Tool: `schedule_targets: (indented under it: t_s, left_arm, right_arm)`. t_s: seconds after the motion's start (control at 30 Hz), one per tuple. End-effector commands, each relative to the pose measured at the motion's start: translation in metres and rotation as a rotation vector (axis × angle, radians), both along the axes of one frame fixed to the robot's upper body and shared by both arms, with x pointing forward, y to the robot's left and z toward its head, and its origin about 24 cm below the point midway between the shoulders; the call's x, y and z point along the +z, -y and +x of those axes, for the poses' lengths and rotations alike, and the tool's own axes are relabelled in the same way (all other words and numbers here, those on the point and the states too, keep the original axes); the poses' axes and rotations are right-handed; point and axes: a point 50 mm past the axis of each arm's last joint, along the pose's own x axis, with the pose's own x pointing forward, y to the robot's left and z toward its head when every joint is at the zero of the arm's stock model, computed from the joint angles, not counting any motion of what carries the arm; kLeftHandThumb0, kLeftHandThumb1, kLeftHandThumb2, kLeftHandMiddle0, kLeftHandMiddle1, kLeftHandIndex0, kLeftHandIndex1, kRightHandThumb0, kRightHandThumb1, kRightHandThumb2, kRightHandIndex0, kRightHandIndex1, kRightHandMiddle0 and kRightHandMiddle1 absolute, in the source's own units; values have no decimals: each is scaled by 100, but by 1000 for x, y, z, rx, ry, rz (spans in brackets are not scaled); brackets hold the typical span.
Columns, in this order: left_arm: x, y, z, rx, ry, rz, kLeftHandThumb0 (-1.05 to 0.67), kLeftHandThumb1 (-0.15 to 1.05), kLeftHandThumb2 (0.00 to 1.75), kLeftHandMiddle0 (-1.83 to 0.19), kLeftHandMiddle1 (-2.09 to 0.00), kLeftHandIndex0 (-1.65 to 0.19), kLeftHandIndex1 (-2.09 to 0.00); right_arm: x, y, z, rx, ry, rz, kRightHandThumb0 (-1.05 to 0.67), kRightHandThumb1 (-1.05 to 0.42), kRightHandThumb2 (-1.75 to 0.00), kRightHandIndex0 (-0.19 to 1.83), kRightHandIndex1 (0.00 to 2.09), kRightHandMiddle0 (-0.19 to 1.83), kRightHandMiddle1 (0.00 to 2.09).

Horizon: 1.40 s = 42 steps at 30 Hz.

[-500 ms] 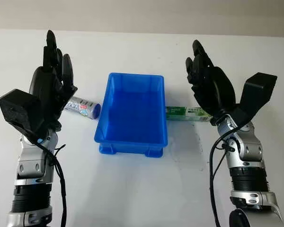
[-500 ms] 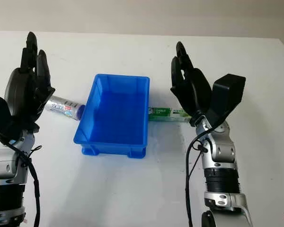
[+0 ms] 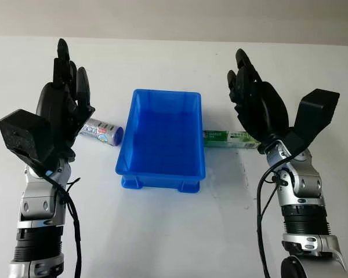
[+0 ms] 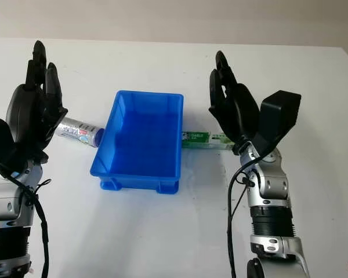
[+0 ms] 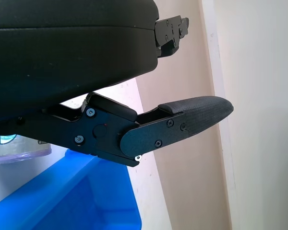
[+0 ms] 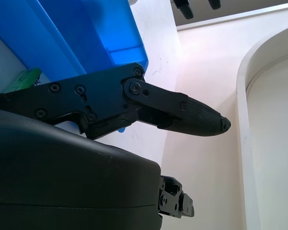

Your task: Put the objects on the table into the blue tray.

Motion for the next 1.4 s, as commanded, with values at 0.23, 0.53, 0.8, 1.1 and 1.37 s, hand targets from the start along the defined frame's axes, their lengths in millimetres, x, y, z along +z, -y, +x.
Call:
schedule_targets:
  t_s: [0.23, 0.53, 0.8, 1.1, 1.37]
  left_arm:
    - [1, 0, -3, 2, 10, -5, -79, 105, 71, 19, 0, 19, 0]
    - [2, 1, -2, -6, 15, 1, -78, 105, 72, 19, 0, 19, 0]
    - [2, 2, -2, -1, 9, -7, -79, 105, 70, 19, 0, 19, 0]
    - [2, -1, -3, -5, 8, 0, -79, 105, 70, 19, 0, 19, 0]
    - [2, -1, -1, -8, 11, -8, -78, 105, 71, 19, 0, 19, 0]
  right_arm:
    - [44, 20, 2, -70, 140, -355, -78, -105, -44, -17, 1, -18, 1]
    - [81, 27, 2, -75, 117, -682, -62, -93, -4, -9, 7, -9, 7]
    - [97, 25, -1, -84, 130, -965, -60, -84, -4, 20, 17, 17, 10]
    - [86, 18, -1, 5, 107, -1214, -66, -86, -6, 14, 9, 15, 6]
    - [75, 17, -1, 67, 71, -1345, -71, -85, -5, 14, 9, 13, 5]
